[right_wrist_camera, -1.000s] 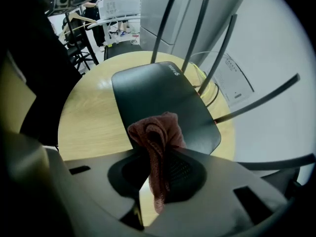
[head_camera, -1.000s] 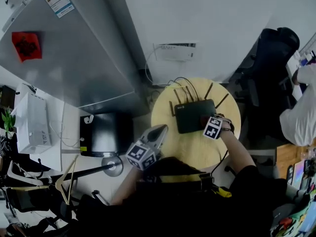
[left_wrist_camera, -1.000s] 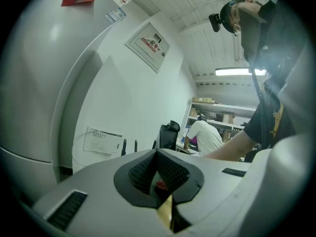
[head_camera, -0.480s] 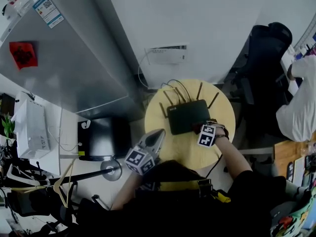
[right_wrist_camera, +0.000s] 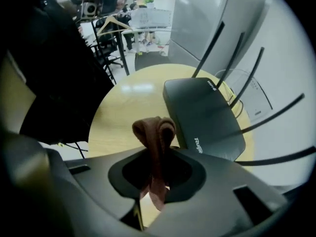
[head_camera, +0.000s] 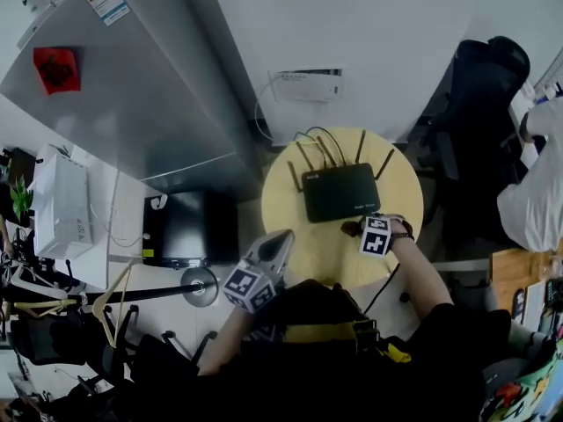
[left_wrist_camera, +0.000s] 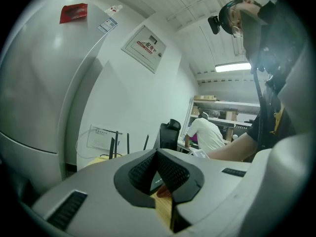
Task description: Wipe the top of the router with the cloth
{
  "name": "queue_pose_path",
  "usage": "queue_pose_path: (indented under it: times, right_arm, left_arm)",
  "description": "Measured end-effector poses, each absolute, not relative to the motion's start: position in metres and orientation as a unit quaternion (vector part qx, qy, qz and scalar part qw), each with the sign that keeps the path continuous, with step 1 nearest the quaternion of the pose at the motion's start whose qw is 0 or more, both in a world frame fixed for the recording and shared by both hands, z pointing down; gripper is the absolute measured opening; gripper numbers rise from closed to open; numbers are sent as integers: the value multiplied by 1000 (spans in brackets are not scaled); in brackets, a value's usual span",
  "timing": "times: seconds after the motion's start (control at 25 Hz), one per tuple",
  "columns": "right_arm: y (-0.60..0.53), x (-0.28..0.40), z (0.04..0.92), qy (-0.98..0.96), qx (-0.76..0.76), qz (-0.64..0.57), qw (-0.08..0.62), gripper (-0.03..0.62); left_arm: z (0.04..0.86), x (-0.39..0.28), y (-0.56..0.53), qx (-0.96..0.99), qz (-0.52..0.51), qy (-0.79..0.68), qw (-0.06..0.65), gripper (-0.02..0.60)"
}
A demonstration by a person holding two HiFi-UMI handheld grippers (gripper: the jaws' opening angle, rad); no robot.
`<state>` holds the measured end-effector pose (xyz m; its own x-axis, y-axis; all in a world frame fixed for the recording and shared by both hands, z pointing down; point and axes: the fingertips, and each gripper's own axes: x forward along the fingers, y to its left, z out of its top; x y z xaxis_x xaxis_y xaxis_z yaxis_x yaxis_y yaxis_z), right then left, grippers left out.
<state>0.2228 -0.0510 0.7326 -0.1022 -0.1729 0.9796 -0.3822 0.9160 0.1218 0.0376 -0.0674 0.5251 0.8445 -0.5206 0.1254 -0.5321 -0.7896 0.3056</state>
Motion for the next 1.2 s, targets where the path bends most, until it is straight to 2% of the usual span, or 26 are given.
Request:
queue_pose_path:
  times: [0.2, 0.4, 0.56, 0.84, 1.04, 1.2]
  right_arm:
    - [-32, 207, 702, -770, 301, 108, 552, 60]
    - [2, 180, 657, -769, 444, 68, 455, 60]
    - [30, 138, 608, -754, 569, 69, 321, 60]
    - [110, 55, 528, -728, 671, 127, 51, 60]
    - [173, 25, 490, -723, 682, 107, -2, 60]
    - [208, 17, 483, -712, 698, 77, 13, 60]
  left_arm:
    - [512, 14, -55, 951, -11, -271, 150, -5]
    - [483, -27, -38, 958, -40, -258, 118, -6]
    - [461, -81, -16, 970, -48, -222, 87, -6]
    - [455, -157, 33, 974, -65, -196, 93, -6]
    - [445, -181, 84, 977, -62, -176, 100, -6]
    - [445, -180, 108, 978, -65, -171, 104, -6]
